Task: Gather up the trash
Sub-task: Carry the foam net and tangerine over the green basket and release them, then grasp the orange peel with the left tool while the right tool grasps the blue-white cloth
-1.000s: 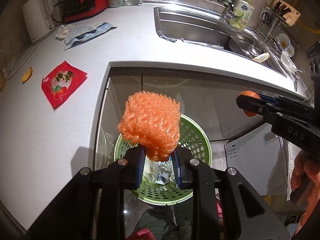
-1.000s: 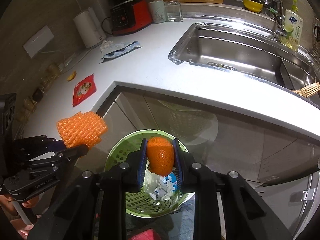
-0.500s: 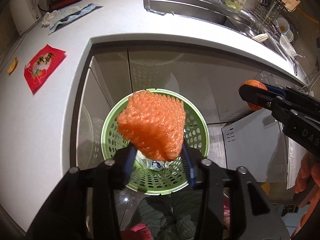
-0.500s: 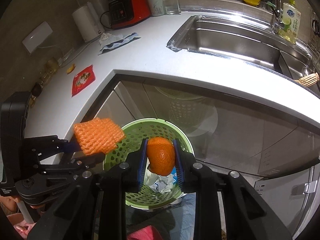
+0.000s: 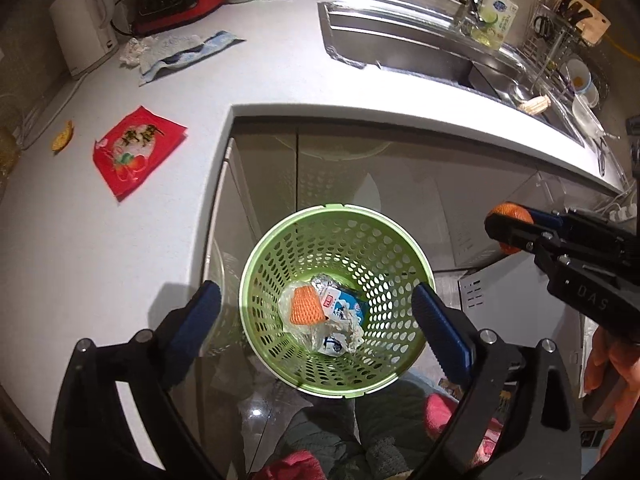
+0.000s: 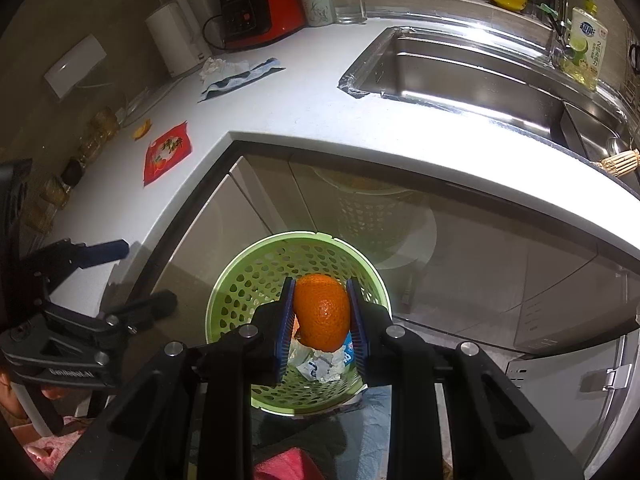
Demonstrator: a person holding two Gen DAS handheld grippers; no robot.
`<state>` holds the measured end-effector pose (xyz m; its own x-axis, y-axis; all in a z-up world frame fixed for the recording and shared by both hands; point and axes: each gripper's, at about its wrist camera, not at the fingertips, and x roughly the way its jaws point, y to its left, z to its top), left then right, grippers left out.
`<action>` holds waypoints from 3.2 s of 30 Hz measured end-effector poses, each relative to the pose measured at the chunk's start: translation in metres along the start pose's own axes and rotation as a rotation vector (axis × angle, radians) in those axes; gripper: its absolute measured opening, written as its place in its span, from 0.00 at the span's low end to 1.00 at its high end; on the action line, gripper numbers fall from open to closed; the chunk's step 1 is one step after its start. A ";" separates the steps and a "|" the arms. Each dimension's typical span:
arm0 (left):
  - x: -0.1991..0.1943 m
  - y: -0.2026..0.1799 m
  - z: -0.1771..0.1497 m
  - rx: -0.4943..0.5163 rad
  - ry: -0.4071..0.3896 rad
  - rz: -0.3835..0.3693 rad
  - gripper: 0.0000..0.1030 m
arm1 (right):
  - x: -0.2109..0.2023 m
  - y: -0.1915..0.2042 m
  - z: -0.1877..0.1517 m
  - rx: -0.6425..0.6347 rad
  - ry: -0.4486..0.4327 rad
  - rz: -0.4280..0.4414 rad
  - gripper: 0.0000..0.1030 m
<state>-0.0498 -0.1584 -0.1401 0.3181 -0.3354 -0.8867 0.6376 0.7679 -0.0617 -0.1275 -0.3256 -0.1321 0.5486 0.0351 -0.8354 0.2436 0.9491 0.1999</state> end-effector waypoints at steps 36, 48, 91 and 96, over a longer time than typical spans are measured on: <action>-0.037 0.144 0.017 -0.336 -0.127 0.231 0.92 | 0.033 0.057 0.062 -0.242 0.009 -0.051 0.95; -0.014 0.239 0.075 -0.594 -0.202 0.344 0.92 | 0.081 0.100 0.191 -0.352 -0.067 0.050 0.98; 0.096 0.344 0.156 -0.761 -0.147 0.464 0.38 | 0.273 0.160 0.318 -0.472 -0.019 0.080 0.64; 0.089 0.341 0.152 -0.737 -0.178 0.456 0.23 | 0.267 0.157 0.319 -0.470 -0.020 0.110 0.21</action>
<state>0.3027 -0.0098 -0.1707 0.5747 0.0566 -0.8164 -0.1727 0.9835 -0.0534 0.3122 -0.2670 -0.1604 0.5674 0.1412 -0.8112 -0.2021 0.9789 0.0290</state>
